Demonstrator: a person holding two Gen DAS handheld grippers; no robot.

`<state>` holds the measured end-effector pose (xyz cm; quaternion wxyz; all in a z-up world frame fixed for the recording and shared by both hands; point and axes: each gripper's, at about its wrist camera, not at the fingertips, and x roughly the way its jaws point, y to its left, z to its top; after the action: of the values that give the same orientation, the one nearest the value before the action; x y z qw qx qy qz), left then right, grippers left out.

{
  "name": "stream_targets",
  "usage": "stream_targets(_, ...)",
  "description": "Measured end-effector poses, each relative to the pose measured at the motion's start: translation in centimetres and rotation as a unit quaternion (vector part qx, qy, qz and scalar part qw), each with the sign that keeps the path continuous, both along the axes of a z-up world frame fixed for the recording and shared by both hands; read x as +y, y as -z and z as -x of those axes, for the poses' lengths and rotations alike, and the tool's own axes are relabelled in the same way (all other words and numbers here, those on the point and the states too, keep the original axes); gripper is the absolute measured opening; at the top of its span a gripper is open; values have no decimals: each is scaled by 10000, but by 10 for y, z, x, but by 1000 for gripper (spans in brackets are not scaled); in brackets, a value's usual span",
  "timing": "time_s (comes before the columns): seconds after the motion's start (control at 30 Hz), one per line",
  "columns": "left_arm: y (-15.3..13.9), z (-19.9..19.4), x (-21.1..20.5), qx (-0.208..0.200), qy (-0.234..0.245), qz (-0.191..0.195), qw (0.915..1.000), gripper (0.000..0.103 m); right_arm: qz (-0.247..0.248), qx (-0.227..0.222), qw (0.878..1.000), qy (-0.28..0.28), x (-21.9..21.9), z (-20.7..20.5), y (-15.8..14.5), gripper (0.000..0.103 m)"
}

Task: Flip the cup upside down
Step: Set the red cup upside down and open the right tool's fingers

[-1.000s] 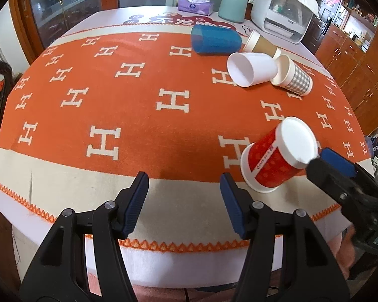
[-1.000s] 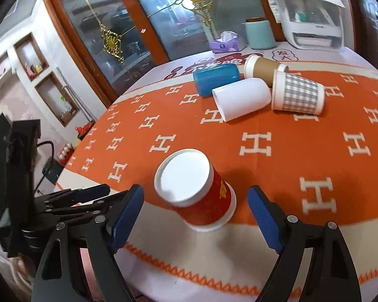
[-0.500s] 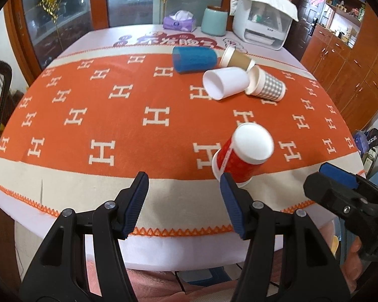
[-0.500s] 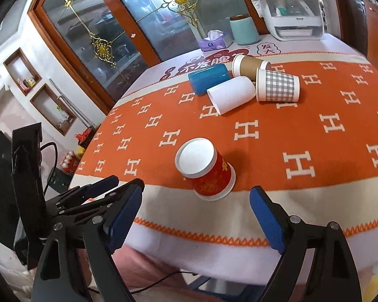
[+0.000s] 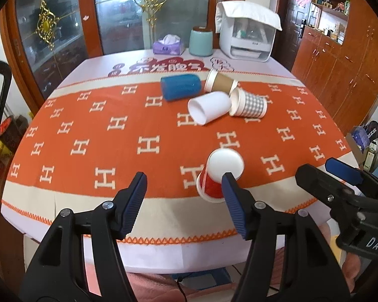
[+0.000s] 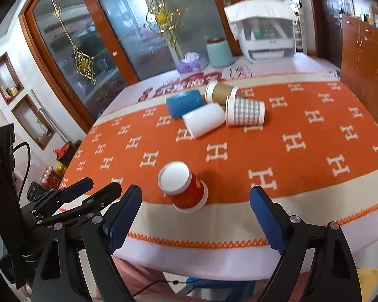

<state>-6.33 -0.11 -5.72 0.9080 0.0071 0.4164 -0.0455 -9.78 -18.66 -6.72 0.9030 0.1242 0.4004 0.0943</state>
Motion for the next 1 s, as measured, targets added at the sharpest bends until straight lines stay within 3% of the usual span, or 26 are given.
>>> stream_targets(0.5,-33,-7,-15,-460,-54,-145,9988,65,159,-420,9988,194,-4,2,-33,89)
stream_targets(1.0,-30,-17,-11,-449,-157,-149,9988,66,231,-441,9985,245,-1,-6,-33,89)
